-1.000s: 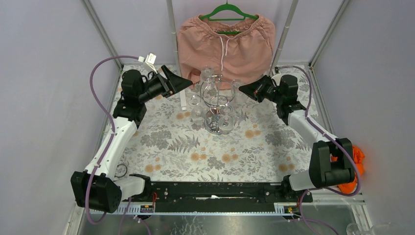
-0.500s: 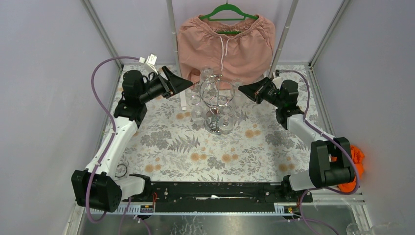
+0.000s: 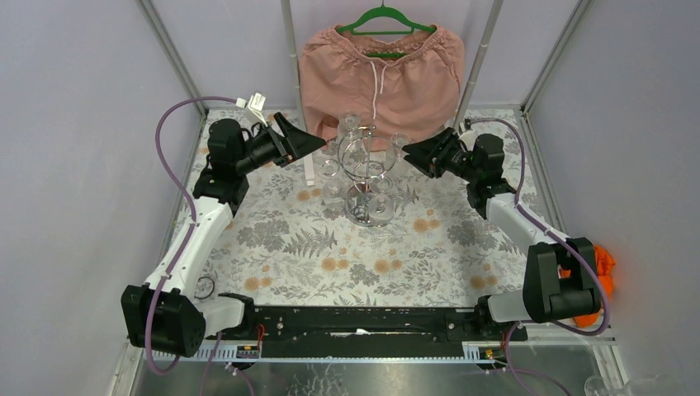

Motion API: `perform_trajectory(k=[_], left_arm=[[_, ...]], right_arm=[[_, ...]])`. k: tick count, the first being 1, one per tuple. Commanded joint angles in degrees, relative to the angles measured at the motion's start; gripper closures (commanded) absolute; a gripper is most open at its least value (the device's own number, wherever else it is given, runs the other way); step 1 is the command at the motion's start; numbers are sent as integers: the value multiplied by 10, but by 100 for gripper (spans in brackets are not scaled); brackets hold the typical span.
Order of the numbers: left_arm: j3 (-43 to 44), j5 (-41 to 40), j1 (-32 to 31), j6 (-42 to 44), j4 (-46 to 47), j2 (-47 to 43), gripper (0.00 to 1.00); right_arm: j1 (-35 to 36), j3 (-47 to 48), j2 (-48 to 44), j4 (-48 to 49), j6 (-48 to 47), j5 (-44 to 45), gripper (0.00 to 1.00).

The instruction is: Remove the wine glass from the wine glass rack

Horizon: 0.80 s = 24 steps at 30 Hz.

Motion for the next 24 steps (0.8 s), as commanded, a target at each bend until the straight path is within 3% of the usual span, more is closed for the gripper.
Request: perform_trajectory(k=[1, 7, 11, 24], left_arm=[[-8, 11, 4, -1, 37, 4, 23], [-9, 12, 4, 1, 35, 4, 23], [-8, 11, 4, 2, 34, 4, 23], [1, 7, 5, 5, 23, 11, 23]], right_arm=[[3, 36, -24, -32, -44, -1, 49], [1, 112, -33, -210, -176, 77, 49], [-1, 150, -21, -260, -226, 119, 49], [-6, 186, 73, -206, -245, 87, 50]])
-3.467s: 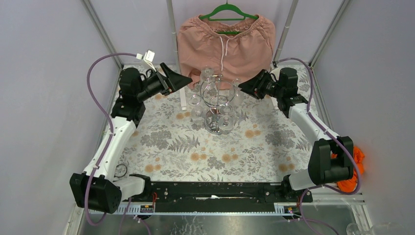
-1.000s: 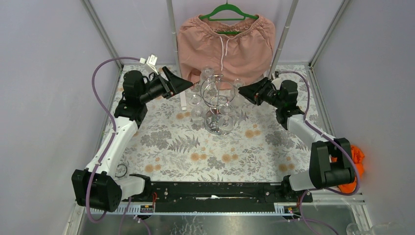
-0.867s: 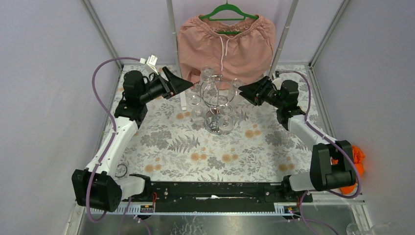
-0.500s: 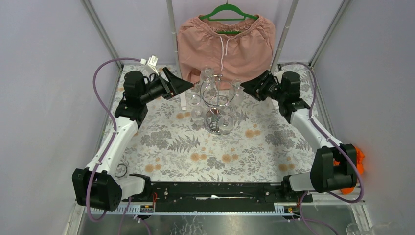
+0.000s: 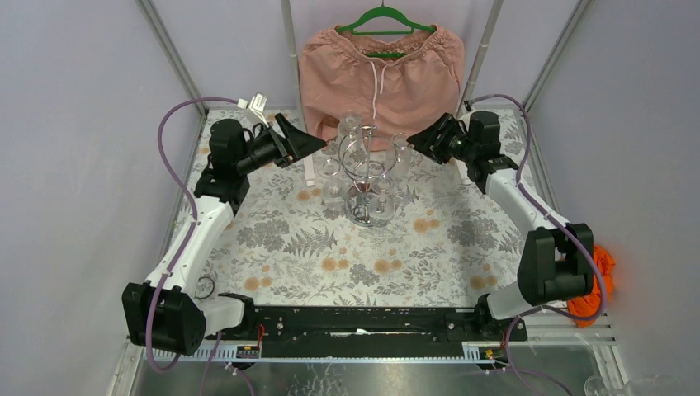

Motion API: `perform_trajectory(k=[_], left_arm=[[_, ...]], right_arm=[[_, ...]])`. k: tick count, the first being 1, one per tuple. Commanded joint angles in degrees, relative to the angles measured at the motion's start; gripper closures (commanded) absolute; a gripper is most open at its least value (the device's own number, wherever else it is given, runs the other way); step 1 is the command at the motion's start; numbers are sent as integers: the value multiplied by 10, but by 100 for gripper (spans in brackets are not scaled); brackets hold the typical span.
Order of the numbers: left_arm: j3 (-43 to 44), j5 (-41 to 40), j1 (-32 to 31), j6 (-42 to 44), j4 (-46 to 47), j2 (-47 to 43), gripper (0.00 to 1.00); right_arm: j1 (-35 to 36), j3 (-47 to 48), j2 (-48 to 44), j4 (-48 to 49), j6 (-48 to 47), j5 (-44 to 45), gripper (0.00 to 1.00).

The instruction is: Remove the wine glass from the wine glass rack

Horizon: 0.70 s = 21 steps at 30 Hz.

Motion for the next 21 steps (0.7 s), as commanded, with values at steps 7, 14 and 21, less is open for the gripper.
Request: perform_trajectory(k=[7, 14, 21], left_arm=[[10, -1, 4, 11, 15, 5, 23], [13, -5, 4, 12, 13, 11, 23], [10, -6, 4, 10, 15, 13, 23]], right_arm=[[-10, 35, 51, 100, 22, -65, 50], [-15, 36, 63, 131, 54, -99, 63], [-25, 37, 78, 158, 71, -117, 81]])
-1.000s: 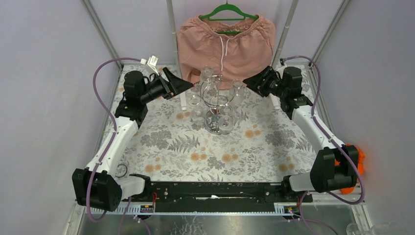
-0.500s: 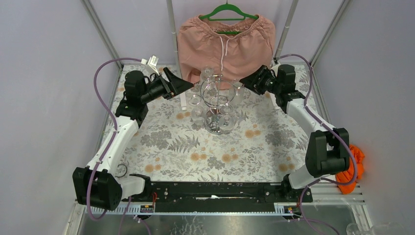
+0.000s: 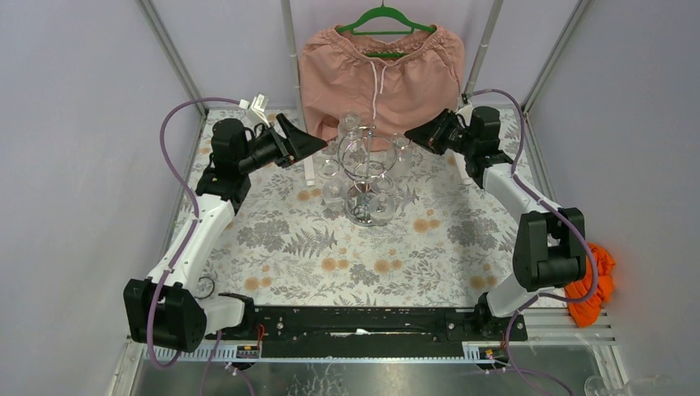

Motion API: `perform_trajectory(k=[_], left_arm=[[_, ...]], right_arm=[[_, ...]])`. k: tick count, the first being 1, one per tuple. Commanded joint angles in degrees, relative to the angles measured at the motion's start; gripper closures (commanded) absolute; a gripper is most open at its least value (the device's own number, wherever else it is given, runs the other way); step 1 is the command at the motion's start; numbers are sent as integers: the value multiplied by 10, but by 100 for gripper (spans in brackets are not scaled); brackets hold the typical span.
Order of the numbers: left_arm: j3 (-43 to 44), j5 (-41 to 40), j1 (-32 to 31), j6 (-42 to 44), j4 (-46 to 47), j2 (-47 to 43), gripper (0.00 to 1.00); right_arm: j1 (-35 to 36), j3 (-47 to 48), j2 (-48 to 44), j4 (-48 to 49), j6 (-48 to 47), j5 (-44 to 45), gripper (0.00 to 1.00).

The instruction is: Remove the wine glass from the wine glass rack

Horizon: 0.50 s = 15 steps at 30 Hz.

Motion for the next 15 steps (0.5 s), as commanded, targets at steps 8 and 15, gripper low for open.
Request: perform_trajectory(k=[8, 15], left_arm=[[8, -5, 4, 10, 15, 4, 23], [6, -5, 4, 7, 16, 4, 24]], right_arm=[[-17, 10, 46, 101, 62, -65, 91], [-24, -7, 76, 190, 131, -121, 89]])
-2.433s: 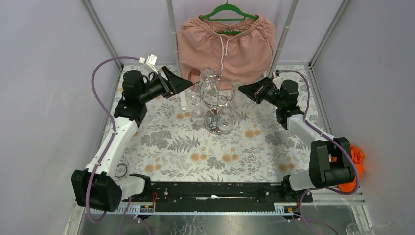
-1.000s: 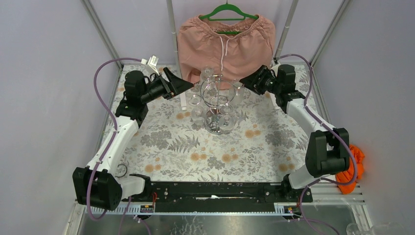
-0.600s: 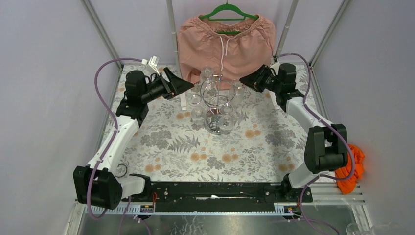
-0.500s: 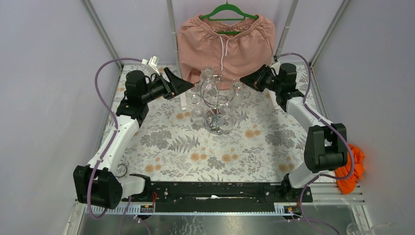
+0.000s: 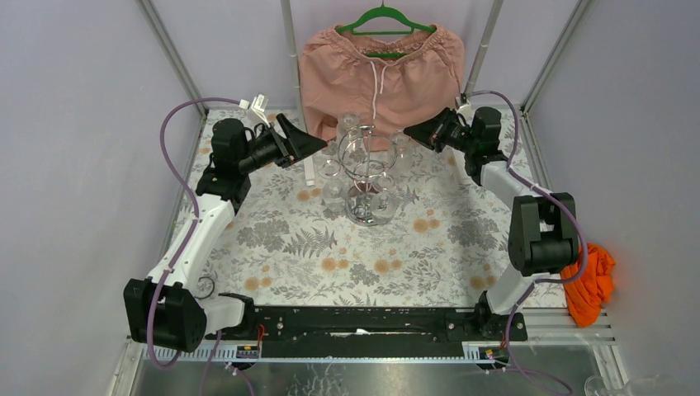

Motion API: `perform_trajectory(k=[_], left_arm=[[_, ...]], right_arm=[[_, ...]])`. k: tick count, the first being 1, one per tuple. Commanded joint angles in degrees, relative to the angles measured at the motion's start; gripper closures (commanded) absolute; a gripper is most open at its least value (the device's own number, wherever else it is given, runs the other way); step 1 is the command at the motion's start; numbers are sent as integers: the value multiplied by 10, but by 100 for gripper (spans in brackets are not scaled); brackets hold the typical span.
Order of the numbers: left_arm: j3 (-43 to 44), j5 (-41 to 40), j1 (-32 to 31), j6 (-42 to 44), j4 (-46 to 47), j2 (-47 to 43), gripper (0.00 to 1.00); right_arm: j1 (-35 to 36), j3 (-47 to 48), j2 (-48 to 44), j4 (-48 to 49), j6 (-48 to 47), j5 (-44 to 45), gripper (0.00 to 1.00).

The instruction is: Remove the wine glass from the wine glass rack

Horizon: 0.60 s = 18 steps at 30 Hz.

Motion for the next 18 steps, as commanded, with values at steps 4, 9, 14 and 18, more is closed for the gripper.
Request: perform_trajectory(k=[4, 9, 14, 18], left_arm=[[6, -5, 4, 5, 16, 4, 24], [6, -6, 4, 3, 18, 4, 24], [3, -6, 4, 4, 18, 5, 24], [2, -6, 4, 4, 18, 5, 25]], right_arm=[[-5, -14, 16, 81, 47, -47, 84], [-5, -12, 15, 82, 46, -57, 83], [-6, -3, 16, 76, 43, -66, 100], [-6, 5, 10, 35, 21, -57, 100]])
